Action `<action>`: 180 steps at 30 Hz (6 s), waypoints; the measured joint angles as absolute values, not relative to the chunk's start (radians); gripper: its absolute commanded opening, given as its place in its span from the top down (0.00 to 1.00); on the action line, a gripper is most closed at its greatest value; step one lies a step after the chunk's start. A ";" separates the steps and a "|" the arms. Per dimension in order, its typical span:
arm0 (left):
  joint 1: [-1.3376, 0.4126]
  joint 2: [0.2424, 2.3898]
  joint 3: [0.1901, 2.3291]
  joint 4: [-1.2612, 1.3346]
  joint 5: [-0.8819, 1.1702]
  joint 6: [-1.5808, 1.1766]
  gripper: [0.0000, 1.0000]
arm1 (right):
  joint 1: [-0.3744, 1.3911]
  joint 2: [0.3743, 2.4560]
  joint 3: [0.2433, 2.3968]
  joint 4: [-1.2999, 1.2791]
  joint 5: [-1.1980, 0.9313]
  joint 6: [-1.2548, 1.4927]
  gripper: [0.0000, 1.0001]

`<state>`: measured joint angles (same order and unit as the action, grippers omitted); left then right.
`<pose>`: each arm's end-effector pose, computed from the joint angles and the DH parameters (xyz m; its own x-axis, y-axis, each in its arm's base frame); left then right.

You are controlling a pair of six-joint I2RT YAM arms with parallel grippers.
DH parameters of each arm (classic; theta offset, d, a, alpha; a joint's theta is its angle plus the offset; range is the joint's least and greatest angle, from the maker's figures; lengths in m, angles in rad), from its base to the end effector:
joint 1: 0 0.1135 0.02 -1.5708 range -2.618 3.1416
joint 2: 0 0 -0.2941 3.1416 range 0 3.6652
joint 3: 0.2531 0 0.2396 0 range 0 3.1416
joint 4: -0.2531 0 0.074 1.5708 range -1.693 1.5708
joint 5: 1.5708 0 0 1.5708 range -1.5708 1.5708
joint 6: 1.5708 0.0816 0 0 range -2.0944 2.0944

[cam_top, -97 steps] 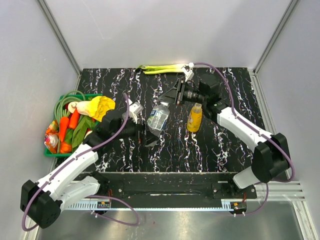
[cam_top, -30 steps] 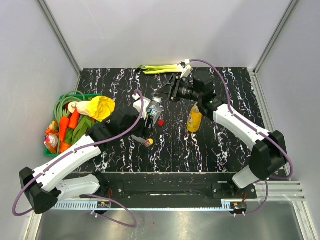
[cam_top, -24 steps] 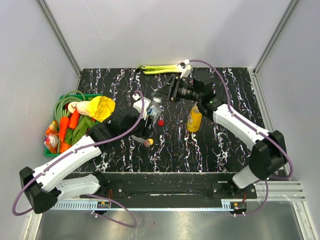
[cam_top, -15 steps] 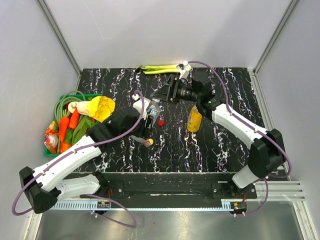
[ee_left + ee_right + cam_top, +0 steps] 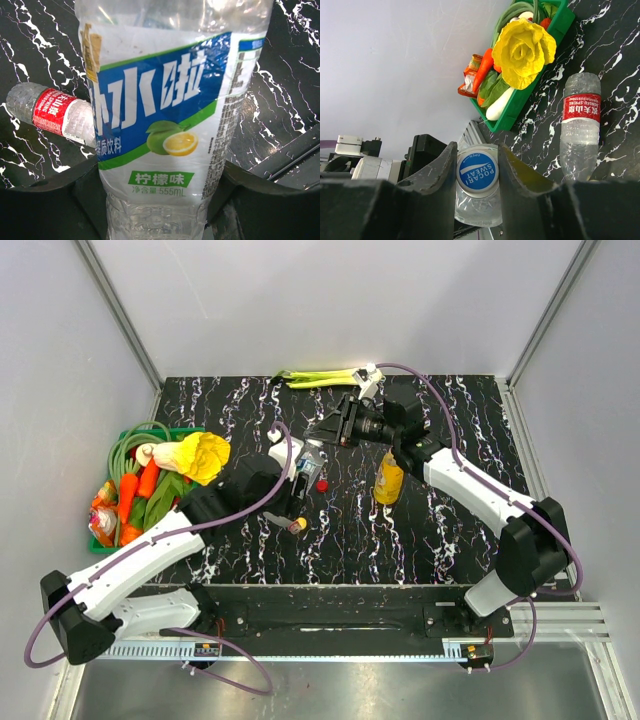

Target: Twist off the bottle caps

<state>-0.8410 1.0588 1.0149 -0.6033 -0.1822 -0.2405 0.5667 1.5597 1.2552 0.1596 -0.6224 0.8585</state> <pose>0.1666 -0.1641 0.3266 -0.5421 0.2546 -0.8008 0.5225 0.8485 -0.0839 0.3076 0.2521 0.3750 -0.7781 0.2338 -0.5830 -0.5110 0.3043 0.8040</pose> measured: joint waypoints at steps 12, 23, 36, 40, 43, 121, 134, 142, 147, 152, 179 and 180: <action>-0.846 1.110 1.015 -0.605 -0.189 -0.269 0.63 | 0.566 1.559 1.227 0.158 -0.595 0.826 1.00; -0.826 1.200 1.003 -0.565 -0.129 -0.287 0.70 | 0.561 1.559 1.192 0.131 -0.555 0.763 1.00; -0.647 1.147 0.821 -0.301 0.326 -0.322 0.73 | 0.560 1.559 1.177 0.132 -0.570 0.719 1.00; -0.607 1.102 0.762 -0.228 0.439 -0.353 0.73 | 0.561 1.549 1.176 0.141 -0.603 0.715 1.00; -0.582 1.071 0.731 -0.176 0.513 -0.376 0.73 | 0.562 1.532 1.176 0.151 -0.632 0.710 1.00; -0.715 0.962 0.917 -0.408 0.380 -0.238 0.94 | 0.507 1.342 1.087 0.472 -0.763 0.805 0.00; -0.892 1.082 1.058 -0.593 -0.155 -0.210 0.99 | 0.506 1.344 1.130 0.240 -0.693 0.731 0.00; -0.967 1.129 1.111 -0.664 -0.390 -0.215 0.99 | 0.506 1.382 1.136 0.238 -0.692 0.761 0.07; -0.999 1.161 1.141 -0.686 -0.455 -0.215 0.99 | 0.506 1.403 1.136 0.241 -0.691 0.796 0.17; -1.018 1.190 1.156 -0.709 -0.489 -0.214 0.99 | 0.506 1.412 1.137 0.241 -0.691 0.818 0.32; -1.007 1.250 1.150 -0.709 -0.496 -0.229 1.00 | 0.492 1.466 1.142 0.179 -0.662 0.785 1.00; -0.999 1.249 1.142 -0.699 -0.479 -0.229 1.00 | 0.492 1.468 1.142 0.177 -0.662 0.780 1.00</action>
<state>-0.9989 1.2491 1.1423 -0.6994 -0.4793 -0.2295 0.4915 1.4677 1.1419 0.1768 -0.6621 0.7803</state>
